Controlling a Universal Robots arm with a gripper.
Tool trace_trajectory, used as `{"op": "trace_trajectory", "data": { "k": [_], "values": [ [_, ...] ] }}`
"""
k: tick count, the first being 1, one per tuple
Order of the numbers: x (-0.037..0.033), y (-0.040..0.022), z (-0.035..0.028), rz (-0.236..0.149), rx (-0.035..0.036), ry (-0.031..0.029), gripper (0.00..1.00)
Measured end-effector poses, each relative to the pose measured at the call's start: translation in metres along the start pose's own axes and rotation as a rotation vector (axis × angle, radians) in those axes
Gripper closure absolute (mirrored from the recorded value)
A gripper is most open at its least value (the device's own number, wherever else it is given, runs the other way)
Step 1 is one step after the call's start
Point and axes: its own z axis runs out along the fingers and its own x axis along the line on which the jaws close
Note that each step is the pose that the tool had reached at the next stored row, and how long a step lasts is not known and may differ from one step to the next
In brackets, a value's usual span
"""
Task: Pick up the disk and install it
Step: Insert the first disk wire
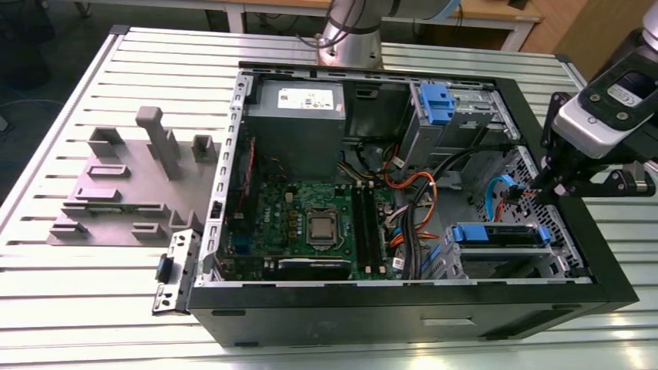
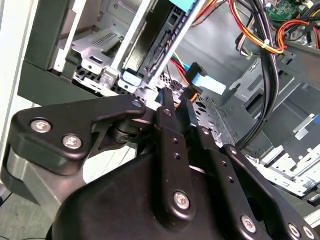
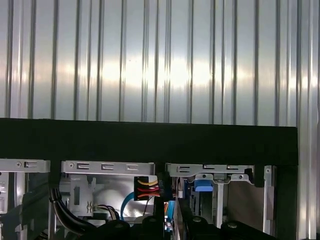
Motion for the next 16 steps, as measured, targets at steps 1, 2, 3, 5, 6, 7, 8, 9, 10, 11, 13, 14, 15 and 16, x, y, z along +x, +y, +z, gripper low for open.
{"op": "trace_trajectory", "data": {
  "k": [1,2,3,5,6,7,8,9,10,11,13,14,15,16],
  "values": [
    [0.0013,0.0005,0.0001,0.000,0.0000,-0.0009,0.75],
    [0.0024,0.0009,0.0003,0.000,0.0000,-0.0025,0.75],
    [0.0034,0.0012,0.0007,0.000,0.0000,-0.0076,0.75],
    [0.0050,0.0015,0.0012,0.000,0.0000,-0.0228,0.75],
    [0.0058,0.0018,0.0016,-0.001,0.0000,-0.0289,0.75],
    [0.0066,0.0020,0.0019,-0.001,0.0000,-0.0322,0.74],
    [0.0076,0.0023,0.0021,-0.002,-0.0001,-0.0341,0.74],
    [0.0084,0.0025,0.0024,-0.002,-0.0001,-0.0345,0.68],
    [0.0093,0.0028,0.0027,-0.003,-0.0001,-0.0351,0.68],
    [0.0101,0.0031,0.0031,-0.004,-0.0001,-0.0363,0.68],
    [0.0113,0.0037,0.0041,-0.005,-0.0002,-0.0421,0.68],
    [0.0118,0.0039,0.0048,-0.006,-0.0002,-0.0455,0.68],
    [0.0124,0.0041,0.0055,-0.007,-0.0003,-0.0487,0.68],
    [0.0131,0.0043,0.0063,-0.008,-0.0003,-0.0522,0.68]
  ]
}}
